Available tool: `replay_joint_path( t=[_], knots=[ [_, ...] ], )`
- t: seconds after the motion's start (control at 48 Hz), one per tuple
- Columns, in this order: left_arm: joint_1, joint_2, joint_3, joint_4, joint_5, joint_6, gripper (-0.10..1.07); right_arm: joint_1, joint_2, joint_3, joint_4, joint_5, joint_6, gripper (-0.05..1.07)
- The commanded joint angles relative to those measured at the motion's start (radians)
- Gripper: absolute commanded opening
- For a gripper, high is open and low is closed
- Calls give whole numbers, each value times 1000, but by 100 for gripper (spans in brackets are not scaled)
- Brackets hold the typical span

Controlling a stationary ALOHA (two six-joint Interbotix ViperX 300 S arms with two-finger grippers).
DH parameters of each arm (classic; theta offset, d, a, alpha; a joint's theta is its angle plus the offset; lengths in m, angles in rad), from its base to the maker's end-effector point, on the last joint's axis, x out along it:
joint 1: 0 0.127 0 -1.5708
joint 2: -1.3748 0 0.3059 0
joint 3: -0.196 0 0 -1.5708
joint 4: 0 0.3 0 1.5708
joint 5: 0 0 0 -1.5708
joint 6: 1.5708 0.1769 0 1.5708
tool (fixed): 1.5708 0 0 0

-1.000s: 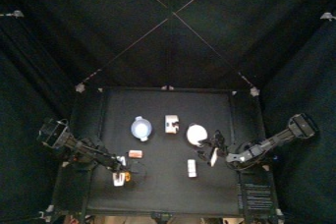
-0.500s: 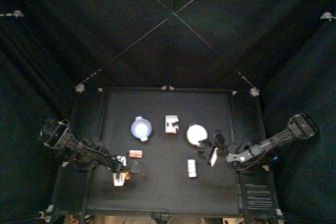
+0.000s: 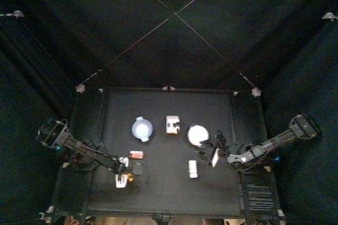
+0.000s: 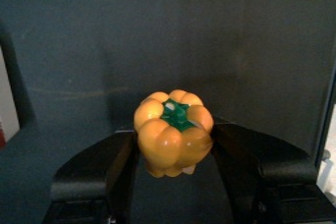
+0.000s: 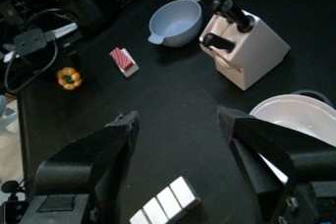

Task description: Grab squash

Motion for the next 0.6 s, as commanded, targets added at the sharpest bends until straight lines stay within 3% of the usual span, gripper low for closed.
replay_joint_path(
  t=[0.0,0.583],
  knots=[
    [3,-31,-26,17,-3,-2,81,3,-3,-9,-3,3,2,95],
    [26,-43,-28,26,-20,2,81,5,-3,-5,-3,2,2,95]
  ],
)
